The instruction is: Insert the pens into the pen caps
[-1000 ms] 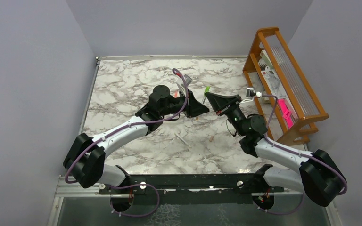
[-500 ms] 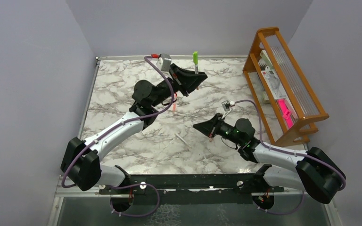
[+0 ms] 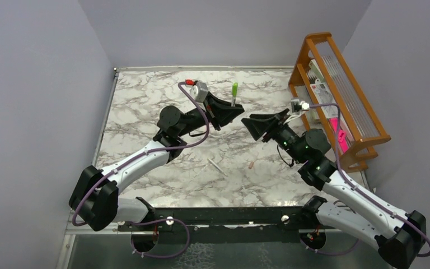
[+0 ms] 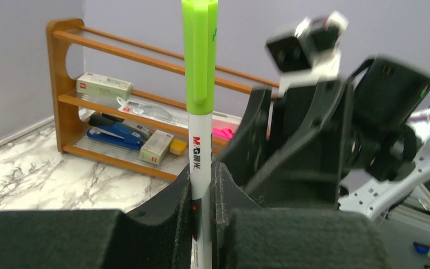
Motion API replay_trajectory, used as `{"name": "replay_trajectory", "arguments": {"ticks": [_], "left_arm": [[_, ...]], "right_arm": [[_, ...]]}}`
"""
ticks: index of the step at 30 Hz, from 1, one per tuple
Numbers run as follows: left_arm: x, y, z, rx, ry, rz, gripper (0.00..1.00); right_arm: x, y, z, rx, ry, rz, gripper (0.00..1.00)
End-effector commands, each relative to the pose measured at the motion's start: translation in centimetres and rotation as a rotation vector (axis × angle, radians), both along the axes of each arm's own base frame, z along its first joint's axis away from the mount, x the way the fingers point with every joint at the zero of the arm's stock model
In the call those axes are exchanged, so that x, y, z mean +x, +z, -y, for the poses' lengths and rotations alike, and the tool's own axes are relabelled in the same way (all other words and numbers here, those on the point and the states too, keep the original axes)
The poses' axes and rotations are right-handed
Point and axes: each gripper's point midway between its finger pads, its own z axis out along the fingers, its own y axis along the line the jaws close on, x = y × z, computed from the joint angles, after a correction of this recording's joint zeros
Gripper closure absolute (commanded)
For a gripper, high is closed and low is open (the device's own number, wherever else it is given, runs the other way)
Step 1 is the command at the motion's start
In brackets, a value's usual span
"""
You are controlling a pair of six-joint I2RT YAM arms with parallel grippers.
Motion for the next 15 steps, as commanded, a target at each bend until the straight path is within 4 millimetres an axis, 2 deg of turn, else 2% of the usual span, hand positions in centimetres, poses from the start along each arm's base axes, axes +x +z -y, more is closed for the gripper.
{"name": "replay_trajectory", "arguments": {"ticks": [1,4,7,15], "left_arm": [[-2.5,0.6,-0.2,0.016,-0.081,0.105,1.00],[-2.8,0.7,-0.2,0.022,-0.096,0.120,1.00],[-3.1,0.2,0.3,0.038,-0.138,0.120,1.00],[-4.0,-1.1,1.2,0.079,-0.236,0.116,1.00]], "right_arm": [[1.1,3.3,1.6,-0.099,-0.103,0.114,0.48],[0.8,6.1,1.2,-0.080,-0.080,0.184,0.47],[0.5,8.0,0.4,-0.077,-0.039,0.245,0.47],[0.6,9.7,-1.8,-0.047,0.046,0.275,0.56]]}}
